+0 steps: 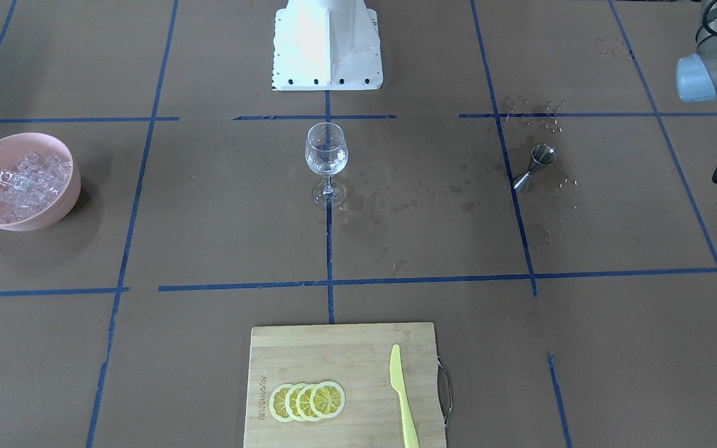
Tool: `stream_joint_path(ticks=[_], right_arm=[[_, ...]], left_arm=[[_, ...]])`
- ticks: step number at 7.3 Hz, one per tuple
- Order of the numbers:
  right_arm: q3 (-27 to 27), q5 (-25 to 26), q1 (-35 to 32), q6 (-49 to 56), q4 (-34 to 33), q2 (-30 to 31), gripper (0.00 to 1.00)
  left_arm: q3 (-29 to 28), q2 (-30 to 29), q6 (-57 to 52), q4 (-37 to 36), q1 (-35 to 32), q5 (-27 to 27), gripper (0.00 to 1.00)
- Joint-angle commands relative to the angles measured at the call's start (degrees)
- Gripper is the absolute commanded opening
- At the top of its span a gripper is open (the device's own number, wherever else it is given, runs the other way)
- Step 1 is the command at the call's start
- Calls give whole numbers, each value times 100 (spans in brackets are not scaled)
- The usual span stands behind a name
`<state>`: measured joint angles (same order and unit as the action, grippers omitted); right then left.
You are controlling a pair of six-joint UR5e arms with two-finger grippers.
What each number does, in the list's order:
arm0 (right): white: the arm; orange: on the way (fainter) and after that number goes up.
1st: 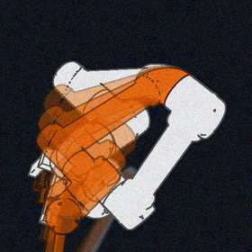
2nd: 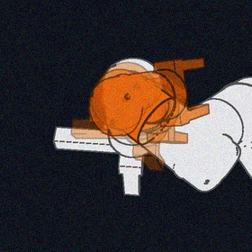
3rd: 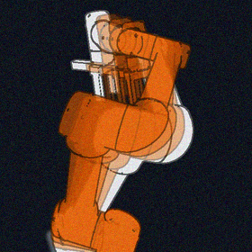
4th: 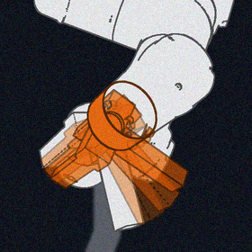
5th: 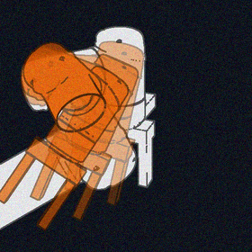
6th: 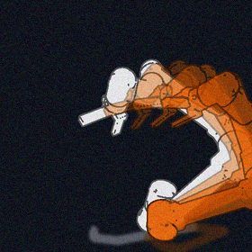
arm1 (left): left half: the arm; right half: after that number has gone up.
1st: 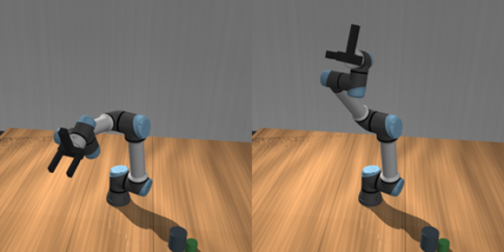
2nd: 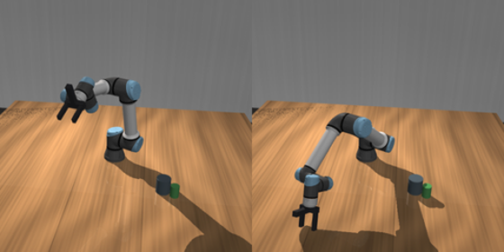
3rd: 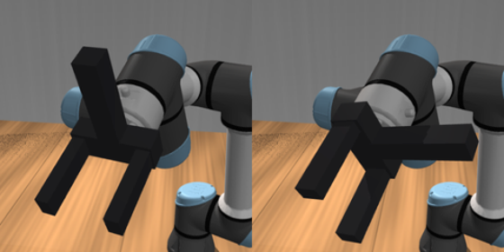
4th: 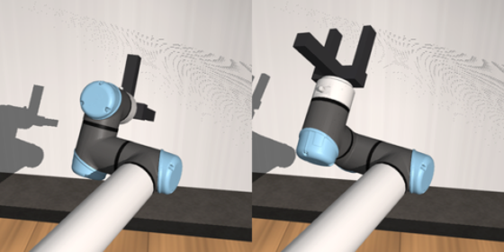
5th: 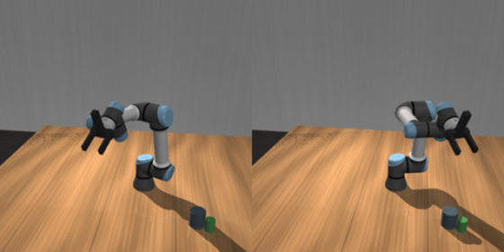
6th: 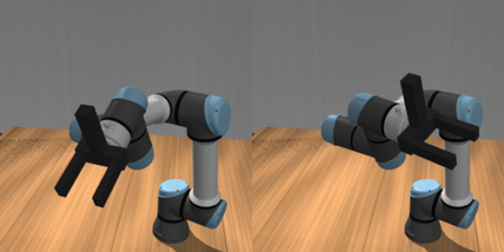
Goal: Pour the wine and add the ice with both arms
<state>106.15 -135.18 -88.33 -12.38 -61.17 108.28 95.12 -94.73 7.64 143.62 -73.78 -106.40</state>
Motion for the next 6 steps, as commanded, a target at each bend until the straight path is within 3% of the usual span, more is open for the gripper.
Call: stream_joint_path(ticks=[1,3,5,6], right_arm=[[-6,0,0,7,0,9,100],[-6,0,-9,8,0,17,100],[-6,0,0,8,0,35,100],[-6,0,0,8,0,26,100]], left_arm=[[76,-448,-2286,-2020,-1098,-634,100],[43,-206,-2241,-2888,-1629,-971,100],[103,-570,-1227,-5228,-1824,-1006,100],[130,-530,-1239,-5509,-1868,-1180,100]])
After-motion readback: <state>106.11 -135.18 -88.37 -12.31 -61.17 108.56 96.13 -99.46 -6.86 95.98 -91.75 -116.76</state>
